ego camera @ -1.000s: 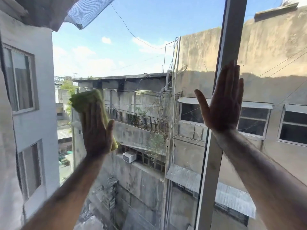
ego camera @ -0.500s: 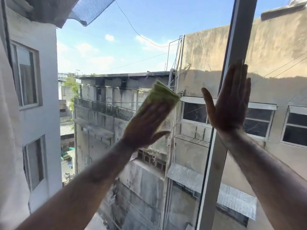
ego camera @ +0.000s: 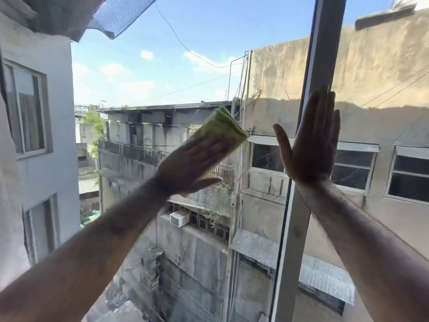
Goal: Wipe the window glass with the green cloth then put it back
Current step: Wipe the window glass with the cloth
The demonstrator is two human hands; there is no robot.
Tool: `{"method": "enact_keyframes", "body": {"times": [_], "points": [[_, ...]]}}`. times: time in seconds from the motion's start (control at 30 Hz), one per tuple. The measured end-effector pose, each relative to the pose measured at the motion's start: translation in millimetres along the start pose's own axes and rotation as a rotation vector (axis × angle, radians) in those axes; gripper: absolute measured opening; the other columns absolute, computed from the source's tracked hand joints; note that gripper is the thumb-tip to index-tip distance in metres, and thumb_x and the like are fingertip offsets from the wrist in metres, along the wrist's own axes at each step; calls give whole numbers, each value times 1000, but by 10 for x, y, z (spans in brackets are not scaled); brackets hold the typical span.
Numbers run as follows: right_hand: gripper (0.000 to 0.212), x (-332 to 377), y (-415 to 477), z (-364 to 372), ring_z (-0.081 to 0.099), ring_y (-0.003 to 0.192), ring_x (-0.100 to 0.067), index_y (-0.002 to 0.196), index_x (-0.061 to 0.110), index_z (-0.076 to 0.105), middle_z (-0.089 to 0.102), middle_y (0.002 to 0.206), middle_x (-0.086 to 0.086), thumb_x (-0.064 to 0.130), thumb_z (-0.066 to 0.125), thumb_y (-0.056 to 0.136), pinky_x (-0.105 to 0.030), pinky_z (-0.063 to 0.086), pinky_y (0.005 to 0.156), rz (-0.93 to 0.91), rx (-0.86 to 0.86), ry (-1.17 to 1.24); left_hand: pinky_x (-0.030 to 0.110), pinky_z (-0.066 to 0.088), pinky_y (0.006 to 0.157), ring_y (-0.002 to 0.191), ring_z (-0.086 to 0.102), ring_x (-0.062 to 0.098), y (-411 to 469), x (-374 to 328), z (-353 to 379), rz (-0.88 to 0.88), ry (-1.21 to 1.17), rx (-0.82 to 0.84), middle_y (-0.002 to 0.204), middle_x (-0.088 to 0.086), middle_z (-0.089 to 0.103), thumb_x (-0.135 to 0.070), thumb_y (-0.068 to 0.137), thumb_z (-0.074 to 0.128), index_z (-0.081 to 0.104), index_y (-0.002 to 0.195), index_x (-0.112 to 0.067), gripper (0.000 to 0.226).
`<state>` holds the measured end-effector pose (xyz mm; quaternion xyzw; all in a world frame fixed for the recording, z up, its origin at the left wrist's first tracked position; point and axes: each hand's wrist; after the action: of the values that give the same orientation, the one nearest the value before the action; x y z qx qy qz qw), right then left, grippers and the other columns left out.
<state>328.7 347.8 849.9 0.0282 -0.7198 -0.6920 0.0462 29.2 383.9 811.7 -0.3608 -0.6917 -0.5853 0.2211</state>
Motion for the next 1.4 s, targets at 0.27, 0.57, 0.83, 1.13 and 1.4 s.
{"method": "enact_keyframes", "body": {"times": [0.27,0.57,0.83,1.13,1.4], "points": [[98,-3,0,29,11,166,-31,167,0,12,12,177,-20,74,20,105,-50,15,136,3,-17,-29,52,21,132,161,23,30,925,193,-219,-977,38,-270,172,16,26,-65,107,19,23,163,-4,83],[96,-15,-3,52,12,166,-31,167,0,13,13,177,-20,72,28,106,-52,17,135,-2,-48,-40,50,15,134,161,21,31,-446,-391,44,-291,86,-2,172,17,24,-65,104,41,22,164,-5,86],[95,0,-3,41,13,166,-32,167,-1,12,13,177,-22,69,32,106,-53,18,135,7,-35,-18,55,21,131,162,21,31,351,51,-237,-1244,20,-230,172,18,23,-65,104,19,20,163,-1,87],[94,13,-8,31,14,166,-32,167,-1,14,14,176,-22,69,32,107,-52,18,135,6,-40,-23,54,25,131,160,25,31,-550,-366,-69,-131,24,22,170,18,29,-59,105,47,27,163,-6,81],[93,-14,6,56,15,166,-32,166,-2,16,16,176,-22,68,30,107,-50,17,135,2,-59,-27,53,20,131,162,20,27,289,495,-334,-1123,1,-219,173,14,25,-61,107,19,20,164,-5,80]]}}
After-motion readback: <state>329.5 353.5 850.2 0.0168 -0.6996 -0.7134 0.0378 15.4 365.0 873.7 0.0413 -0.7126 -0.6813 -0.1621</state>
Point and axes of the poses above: each hand's wrist, its own y-axis towards the middle knuckle, its own z-axis out of the palm, x = y × z
